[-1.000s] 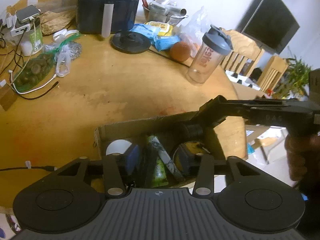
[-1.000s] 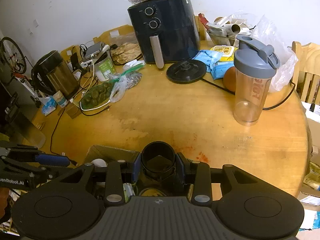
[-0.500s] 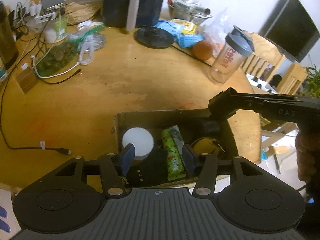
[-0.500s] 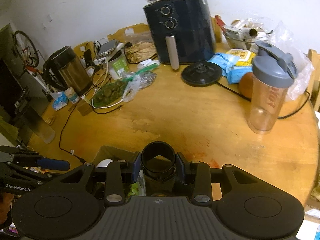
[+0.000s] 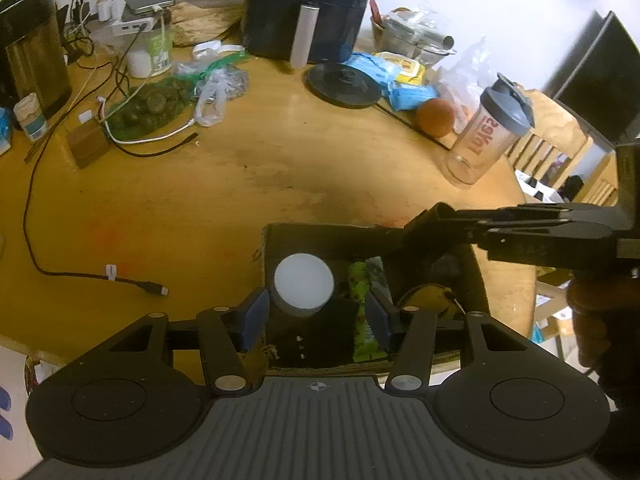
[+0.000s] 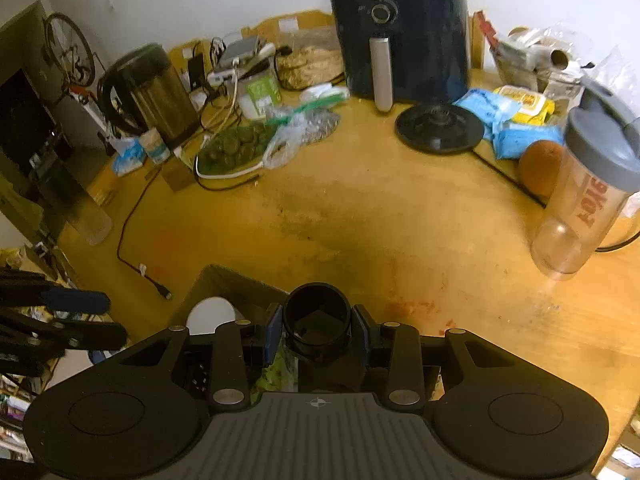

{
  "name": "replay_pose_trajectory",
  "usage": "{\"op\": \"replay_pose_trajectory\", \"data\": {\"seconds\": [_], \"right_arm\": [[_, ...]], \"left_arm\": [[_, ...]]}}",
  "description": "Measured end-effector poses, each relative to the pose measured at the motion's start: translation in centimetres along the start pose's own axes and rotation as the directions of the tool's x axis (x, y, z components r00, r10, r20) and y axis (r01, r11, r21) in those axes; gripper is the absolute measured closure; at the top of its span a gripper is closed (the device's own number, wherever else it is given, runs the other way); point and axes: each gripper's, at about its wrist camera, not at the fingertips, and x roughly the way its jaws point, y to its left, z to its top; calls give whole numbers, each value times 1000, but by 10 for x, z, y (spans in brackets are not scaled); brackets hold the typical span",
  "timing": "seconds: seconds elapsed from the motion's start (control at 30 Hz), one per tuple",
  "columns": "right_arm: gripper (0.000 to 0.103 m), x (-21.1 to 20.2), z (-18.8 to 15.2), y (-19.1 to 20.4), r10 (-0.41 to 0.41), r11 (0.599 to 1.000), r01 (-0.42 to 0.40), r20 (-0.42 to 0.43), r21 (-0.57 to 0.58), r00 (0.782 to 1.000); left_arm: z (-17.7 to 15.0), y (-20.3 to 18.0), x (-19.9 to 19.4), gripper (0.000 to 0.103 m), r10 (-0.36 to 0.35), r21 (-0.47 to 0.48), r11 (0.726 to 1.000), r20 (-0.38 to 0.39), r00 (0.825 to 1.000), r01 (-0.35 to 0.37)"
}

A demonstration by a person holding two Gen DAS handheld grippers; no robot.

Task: Organize objects
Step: 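Open the right gripper to drop the black cap into the box, then withdraw both grippers from the box back over the table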

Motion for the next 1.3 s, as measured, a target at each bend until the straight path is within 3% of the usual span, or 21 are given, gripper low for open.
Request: {"op": "replay_pose_trajectory", "data": {"seconds": [0.17,0.23,0.4,0.6,0.67,0.73,0.87,1.03,1.1,1.17,1.27,1.3], "right_arm": [[60,18,-5,-3,-16,1000,16,-39,-20,999],[36,18,-6,-4,-15,1000,14,-31,-17,999],[7,9,-6,-5,-28,1000,28,6,-2,1000],[0,-4,-7,-7,-95,995,94,36,32,995],[0,-12,-8,-8,-121,992,118,65,41,991],[0,-21,-10,-9,-159,987,155,110,45,981],[0,-41,-11,-7,-246,969,243,216,39,945],[0,-62,-10,4,-341,933,359,338,7,877],[0,-70,-8,7,-381,915,403,378,23,844],[0,-76,-7,8,-411,903,427,391,49,824],[0,-83,-7,13,-513,849,513,426,123,746],[0,-86,-7,14,-531,839,525,432,145,729]], "left_arm": [[-1,2,-2,51,11,-9,1000,2,1000,-11],[-2,1,-3,51,17,-6,1000,6,1000,-17],[-1,-1,-3,50,34,11,999,-1,999,-34],[6,-8,-1,46,71,44,997,-5,997,-70],[8,-10,-2,23,91,53,994,15,996,-92],[9,-14,-5,19,116,65,991,56,992,-120],[14,-21,-7,17,156,90,982,92,983,-164],[20,-27,-14,1,191,102,972,193,962,-214],[23,-30,-17,0,198,109,968,227,953,-227],[26,-32,-18,0,211,119,962,237,948,-244],[29,-34,-18,0,234,137,952,249,940,-273],[30,-35,-18,0,237,144,950,250,939,-278]]}}
